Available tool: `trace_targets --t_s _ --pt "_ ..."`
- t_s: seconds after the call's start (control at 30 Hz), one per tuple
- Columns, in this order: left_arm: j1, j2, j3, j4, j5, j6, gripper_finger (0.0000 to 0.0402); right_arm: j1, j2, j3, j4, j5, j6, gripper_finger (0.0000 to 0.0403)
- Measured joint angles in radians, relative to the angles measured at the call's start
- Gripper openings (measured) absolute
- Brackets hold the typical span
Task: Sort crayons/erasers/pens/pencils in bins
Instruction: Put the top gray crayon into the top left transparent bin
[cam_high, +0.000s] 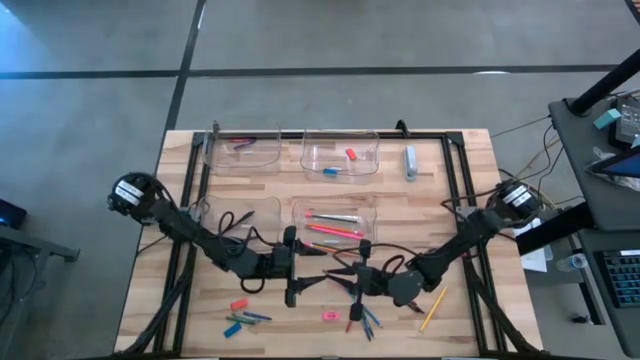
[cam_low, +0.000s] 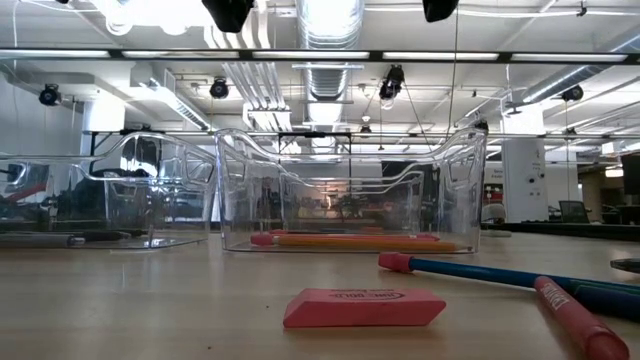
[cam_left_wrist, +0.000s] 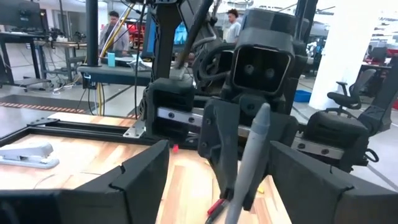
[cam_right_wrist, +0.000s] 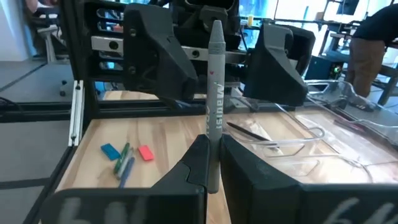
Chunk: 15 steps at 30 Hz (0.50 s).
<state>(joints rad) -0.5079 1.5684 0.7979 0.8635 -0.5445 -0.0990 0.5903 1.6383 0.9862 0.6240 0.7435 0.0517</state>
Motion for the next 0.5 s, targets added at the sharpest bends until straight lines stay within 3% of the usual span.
trace_targets --t_s 0.2,0.5 --pt "0.000 0.000 0.002 0.001 0.000 0.000 0.0241 0.000 -0.003 0.002 -0.018 0.000 0.016 0.0018" --pt "0.002 0.000 0.002 0.001 0.015 0.000 0.0151 -0.005 0.000 0.001 -0.021 0.000 0.039 0.0018"
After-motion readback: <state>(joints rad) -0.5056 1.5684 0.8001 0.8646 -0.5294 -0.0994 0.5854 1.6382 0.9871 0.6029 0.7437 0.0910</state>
